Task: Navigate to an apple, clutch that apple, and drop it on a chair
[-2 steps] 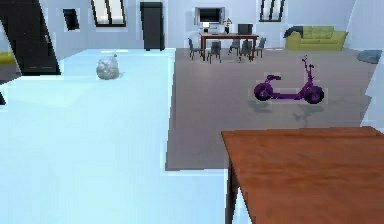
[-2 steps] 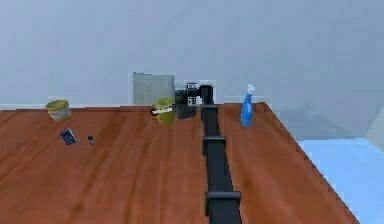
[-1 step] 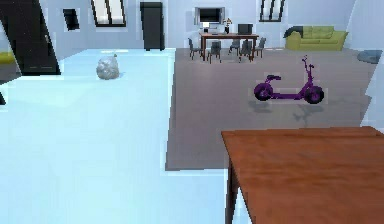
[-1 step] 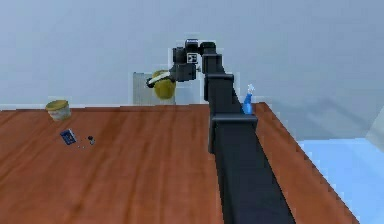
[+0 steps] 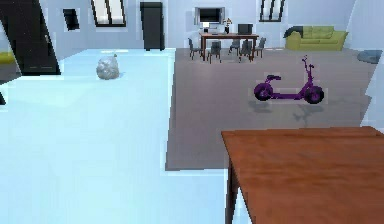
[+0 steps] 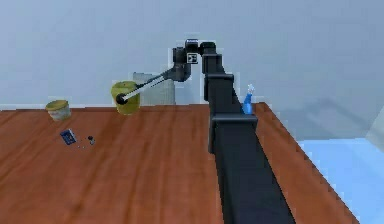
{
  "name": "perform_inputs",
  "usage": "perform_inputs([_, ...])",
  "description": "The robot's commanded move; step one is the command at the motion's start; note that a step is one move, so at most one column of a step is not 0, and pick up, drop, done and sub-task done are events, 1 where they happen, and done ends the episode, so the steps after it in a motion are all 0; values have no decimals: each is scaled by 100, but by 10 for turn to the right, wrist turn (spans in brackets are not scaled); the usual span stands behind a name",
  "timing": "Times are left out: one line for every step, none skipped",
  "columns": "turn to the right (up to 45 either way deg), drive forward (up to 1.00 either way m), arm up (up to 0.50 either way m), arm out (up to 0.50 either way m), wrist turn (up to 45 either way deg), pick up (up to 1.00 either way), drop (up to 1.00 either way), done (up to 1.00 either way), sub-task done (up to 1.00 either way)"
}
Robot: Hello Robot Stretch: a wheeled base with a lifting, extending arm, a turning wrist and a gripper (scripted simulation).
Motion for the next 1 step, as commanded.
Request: perform_inputs([0, 0, 0, 0, -450, 0, 0, 0, 0])
